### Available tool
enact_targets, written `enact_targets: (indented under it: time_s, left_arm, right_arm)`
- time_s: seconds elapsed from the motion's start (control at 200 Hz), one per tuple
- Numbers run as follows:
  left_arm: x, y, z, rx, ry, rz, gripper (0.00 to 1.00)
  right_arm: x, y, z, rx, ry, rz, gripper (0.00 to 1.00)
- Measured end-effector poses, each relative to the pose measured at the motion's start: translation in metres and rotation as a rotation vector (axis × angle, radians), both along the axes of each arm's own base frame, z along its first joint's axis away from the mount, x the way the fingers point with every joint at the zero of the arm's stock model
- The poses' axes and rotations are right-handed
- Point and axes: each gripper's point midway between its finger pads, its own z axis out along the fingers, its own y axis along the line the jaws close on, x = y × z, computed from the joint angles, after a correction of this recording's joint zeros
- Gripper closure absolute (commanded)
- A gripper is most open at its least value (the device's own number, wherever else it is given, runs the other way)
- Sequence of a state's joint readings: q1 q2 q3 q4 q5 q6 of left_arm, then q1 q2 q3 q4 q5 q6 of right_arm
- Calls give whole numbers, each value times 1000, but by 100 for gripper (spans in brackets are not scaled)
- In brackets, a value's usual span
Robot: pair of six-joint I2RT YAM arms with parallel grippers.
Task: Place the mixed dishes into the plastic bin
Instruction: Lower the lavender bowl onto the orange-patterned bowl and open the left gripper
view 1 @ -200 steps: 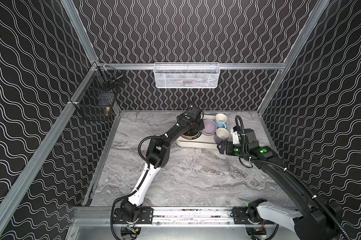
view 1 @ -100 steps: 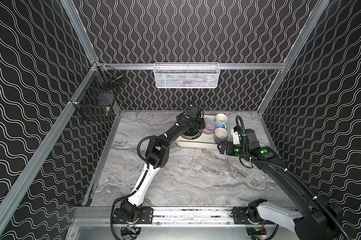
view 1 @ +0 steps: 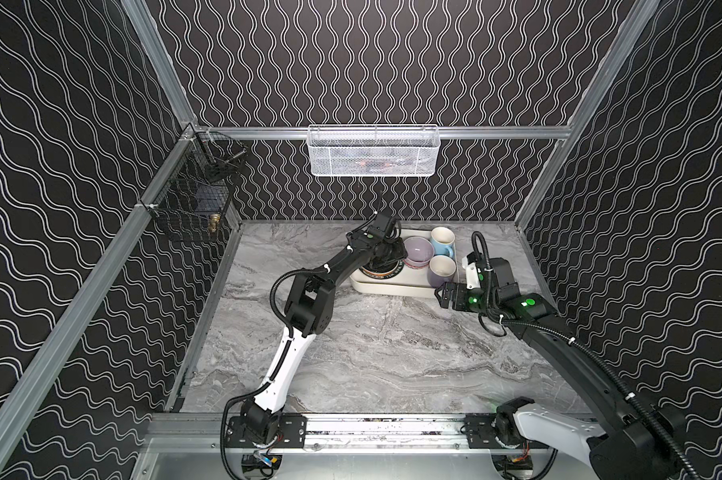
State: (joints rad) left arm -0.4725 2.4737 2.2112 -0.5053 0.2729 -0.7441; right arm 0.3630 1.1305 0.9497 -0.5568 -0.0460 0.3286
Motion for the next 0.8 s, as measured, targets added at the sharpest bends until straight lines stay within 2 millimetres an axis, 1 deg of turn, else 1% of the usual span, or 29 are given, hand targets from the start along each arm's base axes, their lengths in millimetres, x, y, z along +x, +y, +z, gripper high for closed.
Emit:
enact_targets:
  time_s: [0.115, 0.275, 0.425, 0.51, 0.671, 0.731, 0.801]
  left_arm:
    - [1, 3, -2, -12, 11, 11, 56]
    - [2, 0, 4, -26, 2, 6, 57]
    - [3, 1, 11, -33, -8, 6, 54]
    - [2, 1, 21, -40, -20, 5, 49]
    - [-5, 6, 49, -50, -59, -15, 27]
    - [-10, 10, 58, -39, -77, -24, 25]
    - [-12, 16, 71, -14, -110, -17, 24]
  right_arm:
    - [1, 0, -4, -5, 14, 0, 1]
    - [3, 1, -5, -6, 17, 1, 1]
    - [4, 1, -5, -6, 19, 0, 1]
    - [4, 2, -5, -6, 19, 0, 1]
    - [6, 2, 0, -3, 9, 1, 1]
    - [6, 2, 1, -3, 6, -1, 1]
    - [7, 0, 3, -8, -3, -9, 1]
